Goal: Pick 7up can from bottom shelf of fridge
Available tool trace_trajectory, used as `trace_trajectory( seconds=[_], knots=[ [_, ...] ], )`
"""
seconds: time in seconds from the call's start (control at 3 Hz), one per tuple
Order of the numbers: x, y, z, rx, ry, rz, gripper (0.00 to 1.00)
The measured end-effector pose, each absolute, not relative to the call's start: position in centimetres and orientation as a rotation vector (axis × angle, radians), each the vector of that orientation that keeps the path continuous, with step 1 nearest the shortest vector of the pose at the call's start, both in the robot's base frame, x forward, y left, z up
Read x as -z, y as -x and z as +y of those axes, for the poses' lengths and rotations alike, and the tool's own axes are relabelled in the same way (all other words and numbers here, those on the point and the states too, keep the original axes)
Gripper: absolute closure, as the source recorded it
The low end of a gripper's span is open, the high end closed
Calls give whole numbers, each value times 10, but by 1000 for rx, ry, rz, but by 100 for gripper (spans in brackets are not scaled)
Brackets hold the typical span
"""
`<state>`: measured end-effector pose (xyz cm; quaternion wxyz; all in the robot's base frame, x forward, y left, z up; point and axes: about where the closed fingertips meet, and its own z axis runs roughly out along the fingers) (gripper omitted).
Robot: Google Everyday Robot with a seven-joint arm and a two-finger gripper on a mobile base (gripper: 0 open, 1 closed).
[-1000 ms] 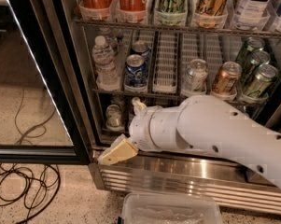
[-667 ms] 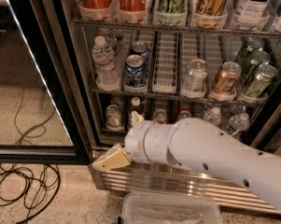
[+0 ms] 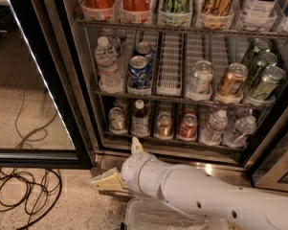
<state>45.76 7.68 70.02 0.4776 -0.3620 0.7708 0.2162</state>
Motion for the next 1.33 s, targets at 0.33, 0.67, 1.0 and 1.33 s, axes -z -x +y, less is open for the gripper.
trace_trajectory(
  seconds=[0.33, 0.67, 1.0, 1.33],
  knots=[
    [-701, -474, 69, -492, 812, 1875, 0],
    [-701, -474, 70, -491, 813, 1874, 0],
    [-692, -481, 70, -479, 779, 1873, 0],
    [-672, -489, 73, -462, 711, 1839, 0]
  ],
)
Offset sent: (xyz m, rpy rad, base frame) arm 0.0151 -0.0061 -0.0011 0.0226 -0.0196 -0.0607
